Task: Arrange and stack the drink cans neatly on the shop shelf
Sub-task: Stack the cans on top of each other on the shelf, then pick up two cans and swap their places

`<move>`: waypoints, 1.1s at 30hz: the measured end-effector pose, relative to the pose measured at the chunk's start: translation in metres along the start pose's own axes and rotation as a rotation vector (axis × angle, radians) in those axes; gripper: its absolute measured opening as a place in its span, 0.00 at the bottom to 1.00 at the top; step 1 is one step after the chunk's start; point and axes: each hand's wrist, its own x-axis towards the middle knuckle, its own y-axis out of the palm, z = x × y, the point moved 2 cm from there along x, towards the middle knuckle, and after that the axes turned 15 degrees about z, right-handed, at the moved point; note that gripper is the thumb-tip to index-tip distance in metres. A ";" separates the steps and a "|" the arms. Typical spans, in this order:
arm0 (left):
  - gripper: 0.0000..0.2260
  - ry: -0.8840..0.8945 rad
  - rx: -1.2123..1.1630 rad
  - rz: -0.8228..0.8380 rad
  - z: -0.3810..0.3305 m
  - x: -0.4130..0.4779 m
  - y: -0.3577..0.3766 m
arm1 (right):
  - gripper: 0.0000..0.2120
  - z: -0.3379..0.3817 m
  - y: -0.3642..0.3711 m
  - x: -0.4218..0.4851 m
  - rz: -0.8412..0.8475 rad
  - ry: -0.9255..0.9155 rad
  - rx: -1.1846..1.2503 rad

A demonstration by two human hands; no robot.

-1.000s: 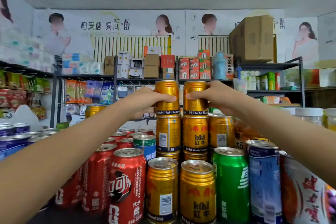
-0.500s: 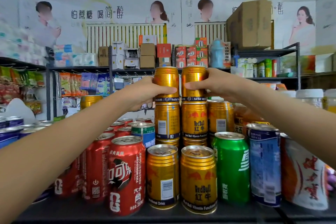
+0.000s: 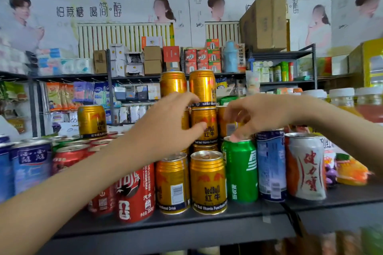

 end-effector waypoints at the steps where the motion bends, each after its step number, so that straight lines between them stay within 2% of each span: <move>1: 0.24 0.050 0.026 0.087 -0.010 -0.005 0.006 | 0.25 0.003 0.004 -0.003 0.068 0.011 -0.049; 5: 0.25 0.097 0.105 0.377 -0.025 -0.013 0.036 | 0.32 0.006 0.012 -0.005 0.182 0.113 -0.185; 8: 0.26 0.065 0.126 0.426 -0.025 -0.016 0.050 | 0.32 0.007 0.015 0.000 0.227 0.154 -0.215; 13: 0.28 0.067 0.180 0.359 -0.026 -0.022 0.057 | 0.28 0.009 0.018 0.005 0.250 0.125 -0.180; 18: 0.28 0.047 0.191 0.325 -0.028 -0.026 0.062 | 0.24 0.001 0.017 0.004 0.157 0.024 -0.134; 23: 0.28 0.009 0.134 0.273 -0.030 -0.027 0.063 | 0.26 -0.001 0.011 -0.005 0.036 -0.039 -0.148; 26: 0.31 -0.051 0.086 0.209 -0.037 -0.024 0.064 | 0.26 -0.001 -0.002 -0.019 -0.039 -0.074 -0.111; 30: 0.37 -0.114 -0.075 0.077 -0.055 -0.011 0.055 | 0.24 0.000 -0.022 -0.051 -0.170 -0.133 -0.034; 33: 0.36 -0.059 -0.304 -0.083 -0.072 0.001 0.043 | 0.23 0.003 -0.034 -0.077 -0.306 -0.201 0.116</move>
